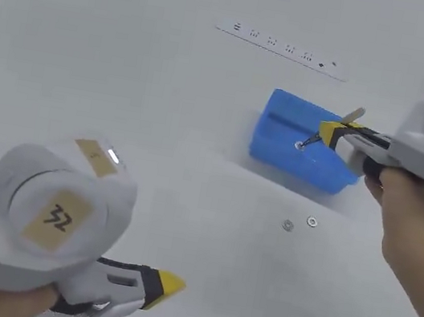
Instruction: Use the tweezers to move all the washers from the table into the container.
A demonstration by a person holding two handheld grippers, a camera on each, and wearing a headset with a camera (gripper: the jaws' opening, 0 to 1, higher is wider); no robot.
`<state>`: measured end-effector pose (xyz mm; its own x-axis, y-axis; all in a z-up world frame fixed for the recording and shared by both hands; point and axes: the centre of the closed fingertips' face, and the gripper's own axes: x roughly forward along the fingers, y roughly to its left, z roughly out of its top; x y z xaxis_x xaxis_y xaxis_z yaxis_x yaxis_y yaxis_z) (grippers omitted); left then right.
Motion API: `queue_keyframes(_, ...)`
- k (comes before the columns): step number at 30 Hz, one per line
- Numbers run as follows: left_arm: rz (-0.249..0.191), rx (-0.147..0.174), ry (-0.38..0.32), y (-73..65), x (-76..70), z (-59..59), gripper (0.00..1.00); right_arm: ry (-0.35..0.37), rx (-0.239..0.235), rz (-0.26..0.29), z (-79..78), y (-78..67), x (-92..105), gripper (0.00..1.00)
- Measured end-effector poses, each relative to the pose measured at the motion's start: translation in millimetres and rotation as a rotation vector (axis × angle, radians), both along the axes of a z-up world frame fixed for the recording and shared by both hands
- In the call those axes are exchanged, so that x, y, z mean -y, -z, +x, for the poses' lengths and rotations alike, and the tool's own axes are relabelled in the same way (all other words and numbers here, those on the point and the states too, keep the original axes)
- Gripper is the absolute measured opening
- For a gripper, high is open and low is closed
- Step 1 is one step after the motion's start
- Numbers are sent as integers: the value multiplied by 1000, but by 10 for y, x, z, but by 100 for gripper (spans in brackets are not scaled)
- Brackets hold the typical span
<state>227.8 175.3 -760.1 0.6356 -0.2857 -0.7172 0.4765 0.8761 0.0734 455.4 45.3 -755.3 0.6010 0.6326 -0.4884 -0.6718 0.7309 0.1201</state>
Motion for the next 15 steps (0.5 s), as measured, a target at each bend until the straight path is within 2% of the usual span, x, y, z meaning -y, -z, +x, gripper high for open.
queue_keyframes(5,-2,7,-8,-6,-14,11,99,4,-8,-26,77,127,-25,2)
queue_keyframes(9,-11,8,-14,-4,-13,23,99,-5,-15,-68,130,221,-32,2)
queue_keyframes(15,-28,6,-27,-1,-15,31,99,-18,-32,-97,128,371,-63,2)
